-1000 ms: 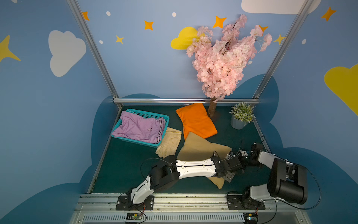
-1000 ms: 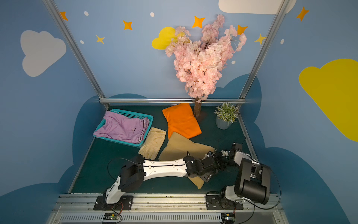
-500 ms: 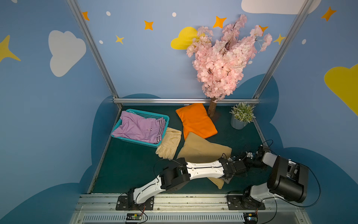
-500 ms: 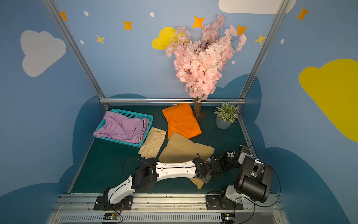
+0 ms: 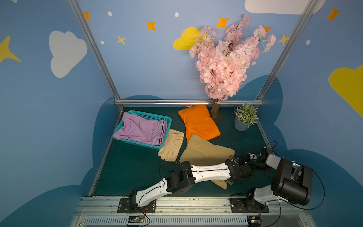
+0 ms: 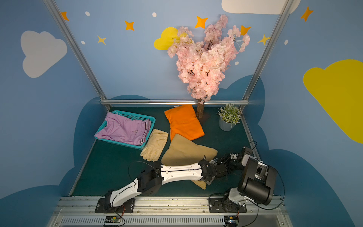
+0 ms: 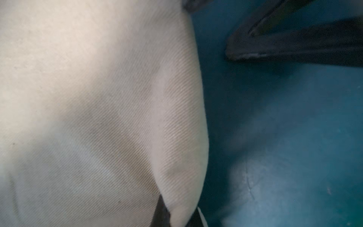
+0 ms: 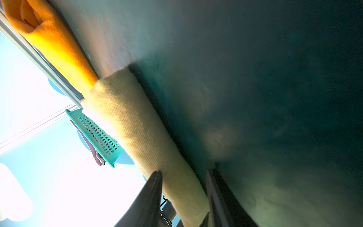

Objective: Put the folded long pants in the basket
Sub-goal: Move the basket to the center of the board.

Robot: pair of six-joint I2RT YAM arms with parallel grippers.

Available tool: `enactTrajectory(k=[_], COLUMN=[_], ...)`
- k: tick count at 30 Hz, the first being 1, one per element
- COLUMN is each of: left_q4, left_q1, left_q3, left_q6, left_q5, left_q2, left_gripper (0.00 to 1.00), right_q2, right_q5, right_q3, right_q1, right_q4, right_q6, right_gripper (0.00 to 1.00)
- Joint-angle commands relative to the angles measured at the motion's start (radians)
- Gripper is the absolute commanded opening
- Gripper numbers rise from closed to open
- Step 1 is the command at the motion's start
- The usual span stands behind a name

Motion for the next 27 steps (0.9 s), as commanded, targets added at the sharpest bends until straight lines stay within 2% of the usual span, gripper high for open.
enactTrajectory(k=[1, 4, 10, 13, 16, 19, 25, 27], left_q4=[-0.059, -0.027, 0.128, 0.212, 0.298, 0.302, 0.115, 0.082], left_q1=[0.017, 0.050, 0.165, 0.243, 0.314, 0.337, 0.336, 0.340], left_q3=[-0.028, -0.052, -0.241, -0.318, -0.302, -0.141, 0.530, 0.689], left_q6=[0.050, 0.083, 0.068, 0.027, -0.012, -0.025, -0.087, -0.097], left_q5=[0.098, 0.160, 0.380, 0.504, 0.669, 0.747, 0.905, 0.935], left_q2=[-0.040, -0.158, -0.418, -0.516, -0.570, -0.545, -0.253, -0.185], left_gripper=[0.03, 0.03, 0.03, 0.02, 0.03, 0.03, 0.02, 0.03], right_q2=[-0.012, -0.067, -0.289, -0.396, -0.431, -0.424, -0.373, -0.351], right_q5=[-0.024, -0.091, -0.196, -0.162, -0.083, -0.047, -0.032, -0.030], right_q3=[0.008, 0.009, 0.014, 0.039, 0.029, -0.026, -0.015, 0.001], right_q1=[-0.004, -0.015, -0.041, -0.040, -0.041, -0.054, -0.068, -0.074], right_q4=[-0.006, 0.013, 0.122, 0.134, 0.111, 0.157, 0.153, 0.141], right_q6=[-0.018, -0.008, 0.107, 0.143, 0.179, 0.258, 0.256, 0.235], right_gripper=[0.42, 0.43, 0.48, 0.52, 0.53, 0.53, 0.52, 0.52])
